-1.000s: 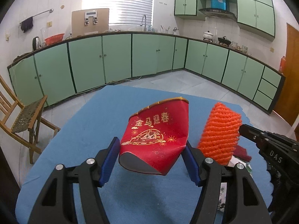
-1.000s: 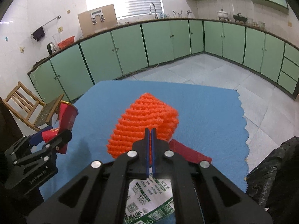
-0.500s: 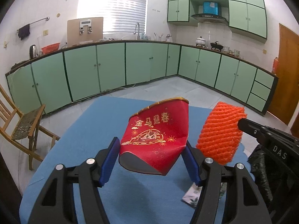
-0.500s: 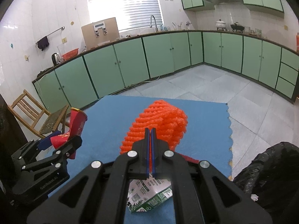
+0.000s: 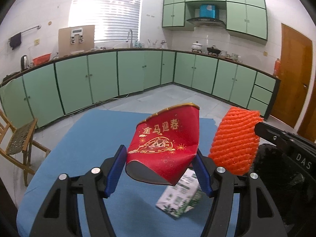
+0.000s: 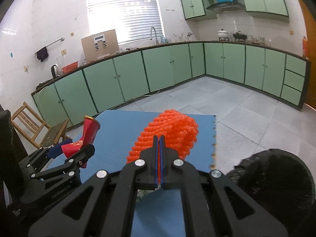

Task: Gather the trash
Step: 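Carry the red cup and orange net over the bin with both tools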

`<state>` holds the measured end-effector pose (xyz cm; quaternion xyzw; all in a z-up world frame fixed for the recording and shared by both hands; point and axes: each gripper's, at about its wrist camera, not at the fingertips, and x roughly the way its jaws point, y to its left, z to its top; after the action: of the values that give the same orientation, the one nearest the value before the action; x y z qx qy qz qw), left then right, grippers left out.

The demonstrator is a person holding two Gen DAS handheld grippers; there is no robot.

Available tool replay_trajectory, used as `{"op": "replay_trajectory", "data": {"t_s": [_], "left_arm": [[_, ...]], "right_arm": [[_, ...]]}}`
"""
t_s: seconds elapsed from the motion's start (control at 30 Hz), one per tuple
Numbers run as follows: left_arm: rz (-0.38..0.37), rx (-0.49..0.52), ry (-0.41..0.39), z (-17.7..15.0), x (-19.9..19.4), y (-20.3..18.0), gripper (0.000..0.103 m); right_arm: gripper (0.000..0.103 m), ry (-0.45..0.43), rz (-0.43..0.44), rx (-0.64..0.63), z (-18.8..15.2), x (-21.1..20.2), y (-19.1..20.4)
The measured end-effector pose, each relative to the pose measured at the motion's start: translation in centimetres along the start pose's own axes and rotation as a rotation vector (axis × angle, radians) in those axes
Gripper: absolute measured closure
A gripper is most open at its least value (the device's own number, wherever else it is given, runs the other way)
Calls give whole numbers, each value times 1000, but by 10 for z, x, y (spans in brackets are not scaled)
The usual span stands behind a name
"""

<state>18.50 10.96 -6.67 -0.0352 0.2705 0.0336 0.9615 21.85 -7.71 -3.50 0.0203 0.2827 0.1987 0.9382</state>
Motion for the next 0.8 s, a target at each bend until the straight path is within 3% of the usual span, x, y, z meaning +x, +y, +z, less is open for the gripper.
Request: {"op": "replay_trajectory", "data": {"t_s": [0.8], "left_arm": [[-196,117,-10,-14,-23,-123,39]], "right_arm": [[103,-74,-202,63,-30,-109,-107]]}}
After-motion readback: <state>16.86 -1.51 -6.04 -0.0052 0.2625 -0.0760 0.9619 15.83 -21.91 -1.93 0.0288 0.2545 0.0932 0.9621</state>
